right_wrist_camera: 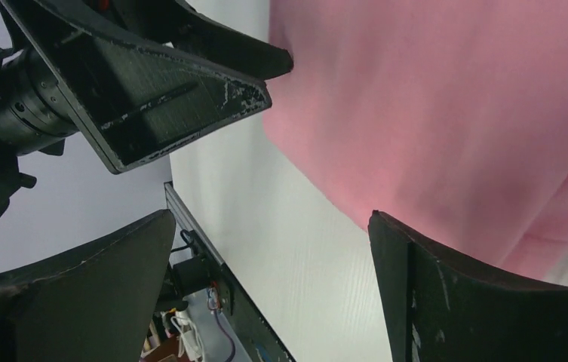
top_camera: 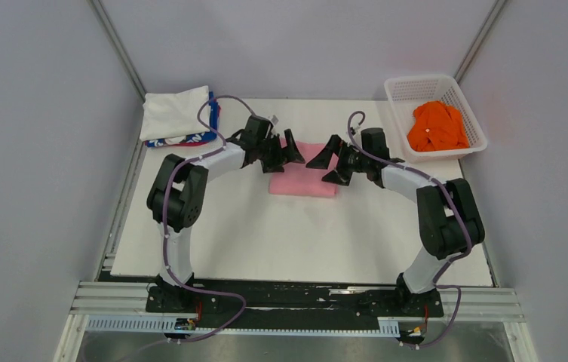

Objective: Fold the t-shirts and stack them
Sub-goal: Put the neatly folded tshirt into the corner of the board with the left arm

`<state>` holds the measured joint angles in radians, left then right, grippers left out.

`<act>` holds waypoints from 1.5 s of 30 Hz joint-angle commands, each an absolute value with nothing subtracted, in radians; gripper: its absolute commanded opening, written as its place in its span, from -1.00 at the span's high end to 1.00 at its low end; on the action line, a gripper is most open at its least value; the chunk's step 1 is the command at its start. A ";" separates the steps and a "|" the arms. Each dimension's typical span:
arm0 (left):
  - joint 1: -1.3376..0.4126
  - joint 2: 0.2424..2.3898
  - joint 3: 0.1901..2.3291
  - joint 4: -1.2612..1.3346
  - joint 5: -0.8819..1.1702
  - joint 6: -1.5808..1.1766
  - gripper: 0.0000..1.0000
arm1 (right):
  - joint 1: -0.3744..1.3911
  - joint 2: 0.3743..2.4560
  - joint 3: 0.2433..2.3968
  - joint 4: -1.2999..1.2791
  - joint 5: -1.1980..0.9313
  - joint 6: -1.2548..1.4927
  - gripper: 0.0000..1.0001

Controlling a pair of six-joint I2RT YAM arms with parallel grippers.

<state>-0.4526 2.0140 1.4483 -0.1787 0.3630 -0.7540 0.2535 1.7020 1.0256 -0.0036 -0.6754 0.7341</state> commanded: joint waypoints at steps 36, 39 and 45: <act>-0.562 1.437 0.927 -0.406 -0.045 -0.776 -1.00 | 0.490 1.148 0.615 -0.193 -0.084 0.791 -1.00; -0.532 1.484 0.936 -0.408 -0.077 -0.824 -1.00 | 0.488 1.079 0.614 -0.250 0.037 0.785 -1.00; -0.484 1.606 0.949 -0.319 -0.083 -0.905 -0.96 | 0.487 0.970 0.627 -0.385 0.172 0.754 -1.00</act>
<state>-0.5056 1.5341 0.9298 -0.3714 -0.0303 -0.8249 0.4900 1.0302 0.6178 -0.2932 0.0368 0.7898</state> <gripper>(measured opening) 0.995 0.998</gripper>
